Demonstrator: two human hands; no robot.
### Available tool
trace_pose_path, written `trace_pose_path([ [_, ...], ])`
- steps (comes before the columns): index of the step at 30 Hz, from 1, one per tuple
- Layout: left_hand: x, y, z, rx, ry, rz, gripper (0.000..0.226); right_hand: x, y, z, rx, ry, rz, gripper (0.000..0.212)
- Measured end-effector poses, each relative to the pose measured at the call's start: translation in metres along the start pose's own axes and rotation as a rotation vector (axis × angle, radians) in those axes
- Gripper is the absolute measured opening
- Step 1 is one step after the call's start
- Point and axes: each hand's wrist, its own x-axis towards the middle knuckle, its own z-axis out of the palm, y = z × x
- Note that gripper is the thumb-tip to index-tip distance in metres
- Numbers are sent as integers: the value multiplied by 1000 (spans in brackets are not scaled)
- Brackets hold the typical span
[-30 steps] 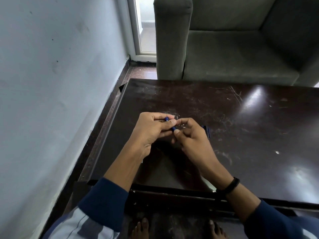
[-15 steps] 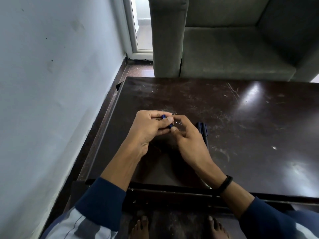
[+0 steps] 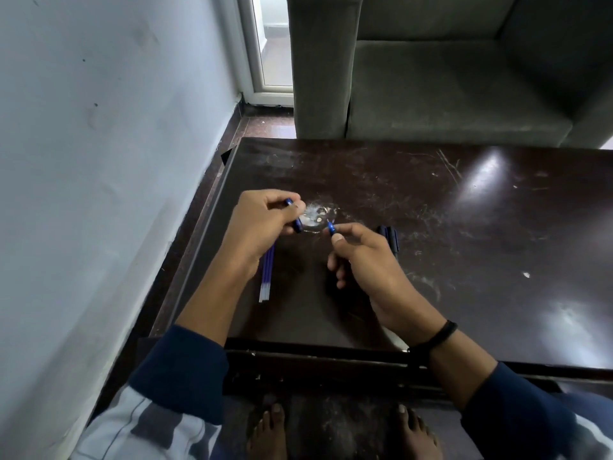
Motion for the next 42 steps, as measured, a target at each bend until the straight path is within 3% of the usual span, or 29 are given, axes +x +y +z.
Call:
trace_pose_path([
  [7,-12,-4,23,759,-273,5,26,1,-13,-9,428,94,83,20],
  [15,-15,-2,25,814,-298,37,27,1,-13,-10,375,111,61,19],
  [17,-14,-3,23,763,-235,81,20,1,-13,-10,375,116,48,19],
  [19,-14,-3,20,548,-183,66,29,0,-13,-12,398,129,33,19],
  [21,-16,1,18,311,-252,-17,35,2,-14,-14,454,135,15,19],
  [23,-20,4,18,168,-362,-65,26,3,-16,-17,522,125,3,18],
  [27,-16,7,10,31,-274,-34,12,3,-20,-21,591,94,22,13],
  [37,-7,13,-18,-273,-90,6,31,-2,-19,-17,223,12,-145,2],
  [42,-13,9,3,-425,-244,-97,15,0,-17,-19,265,17,-121,6],
])
